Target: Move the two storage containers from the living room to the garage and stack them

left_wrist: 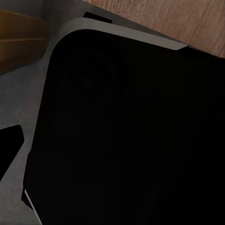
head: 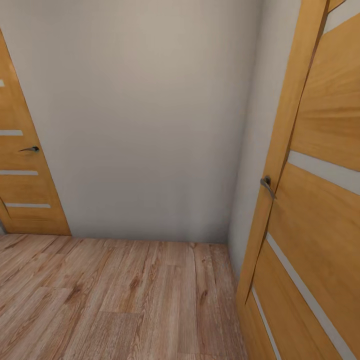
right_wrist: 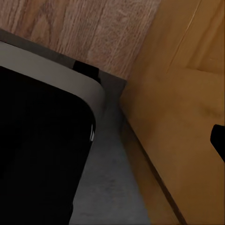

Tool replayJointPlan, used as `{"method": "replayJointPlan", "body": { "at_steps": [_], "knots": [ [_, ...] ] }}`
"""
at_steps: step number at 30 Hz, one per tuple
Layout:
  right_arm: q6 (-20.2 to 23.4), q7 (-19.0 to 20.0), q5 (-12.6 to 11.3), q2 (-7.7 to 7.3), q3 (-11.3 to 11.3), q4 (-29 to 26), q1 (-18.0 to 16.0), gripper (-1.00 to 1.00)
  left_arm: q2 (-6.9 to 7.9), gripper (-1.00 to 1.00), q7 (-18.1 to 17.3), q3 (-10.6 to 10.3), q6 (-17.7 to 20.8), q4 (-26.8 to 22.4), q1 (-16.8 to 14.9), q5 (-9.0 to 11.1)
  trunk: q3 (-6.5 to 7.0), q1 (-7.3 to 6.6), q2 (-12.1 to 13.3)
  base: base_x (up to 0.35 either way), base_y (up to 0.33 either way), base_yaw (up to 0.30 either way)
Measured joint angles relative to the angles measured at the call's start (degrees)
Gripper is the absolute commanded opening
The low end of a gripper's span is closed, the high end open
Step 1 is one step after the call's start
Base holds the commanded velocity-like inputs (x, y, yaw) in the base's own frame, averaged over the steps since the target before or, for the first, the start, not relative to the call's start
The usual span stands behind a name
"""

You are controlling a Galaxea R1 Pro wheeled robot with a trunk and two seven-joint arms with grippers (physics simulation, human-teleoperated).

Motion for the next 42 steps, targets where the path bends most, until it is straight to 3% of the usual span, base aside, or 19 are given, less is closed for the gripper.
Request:
{"method": "replayJointPlan", "body": {
  "at_steps": [11,21,42],
  "knots": [
    [0.0,1.5,0.3,-0.28,0.2,-0.2,0.1,1.00,0.00,1.00,0.0,0.0,0.0,0.0,0.0,0.0,0.00,0.00,0.0,0.000,0.000,0.000],
    [-0.2,1.4,0.4,1.65,0.1,-1.1,0.0,1.00,0.00,1.00,0.0,0.0,0.0,0.0,0.0,0.1,0.00,0.00,0.0,0.000,0.000,0.000],
    [-0.2,1.4,0.4,1.68,0.2,-1.1,0.0,1.00,-0.07,1.00,0.0,0.0,0.0,0.0,0.0,0.1,0.00,0.00,0.0,0.000,0.000,0.000]
  ]
}}
